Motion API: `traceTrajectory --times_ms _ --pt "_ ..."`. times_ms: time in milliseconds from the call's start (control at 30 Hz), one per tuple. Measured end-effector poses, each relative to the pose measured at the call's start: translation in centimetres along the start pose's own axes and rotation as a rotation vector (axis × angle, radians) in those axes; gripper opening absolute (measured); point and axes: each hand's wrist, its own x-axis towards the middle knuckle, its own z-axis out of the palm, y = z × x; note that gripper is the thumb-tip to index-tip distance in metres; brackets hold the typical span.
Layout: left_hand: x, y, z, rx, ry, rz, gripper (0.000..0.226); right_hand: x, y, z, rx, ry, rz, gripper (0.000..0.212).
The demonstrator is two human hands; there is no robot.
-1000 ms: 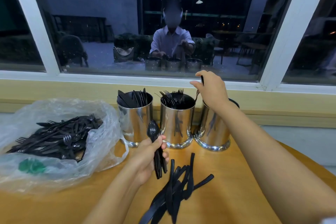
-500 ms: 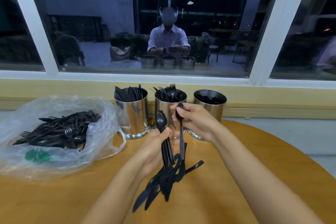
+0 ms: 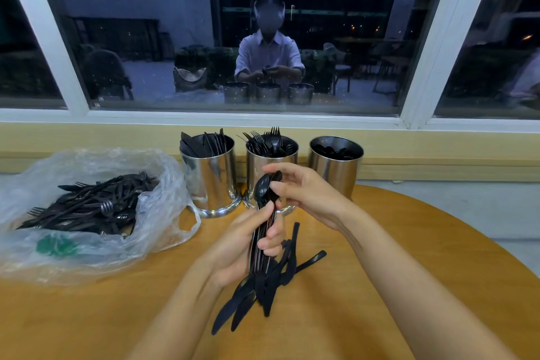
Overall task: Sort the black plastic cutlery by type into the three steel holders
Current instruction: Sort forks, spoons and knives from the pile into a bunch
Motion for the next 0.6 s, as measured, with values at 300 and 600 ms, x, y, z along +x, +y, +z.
traceTrajectory --times_ms 300,600 --pt "0.8 -0.9 0.2 0.243 0.34 0.007 0.025 -0.3 1.3 0.2 -0.092 0.294 -0.164 0.018" --pt "0.5 -1.4 0.1 0.167 0.349 0.04 0.032 -1.1 3.0 0.3 -0.053 0.406 -0.175 0.021"
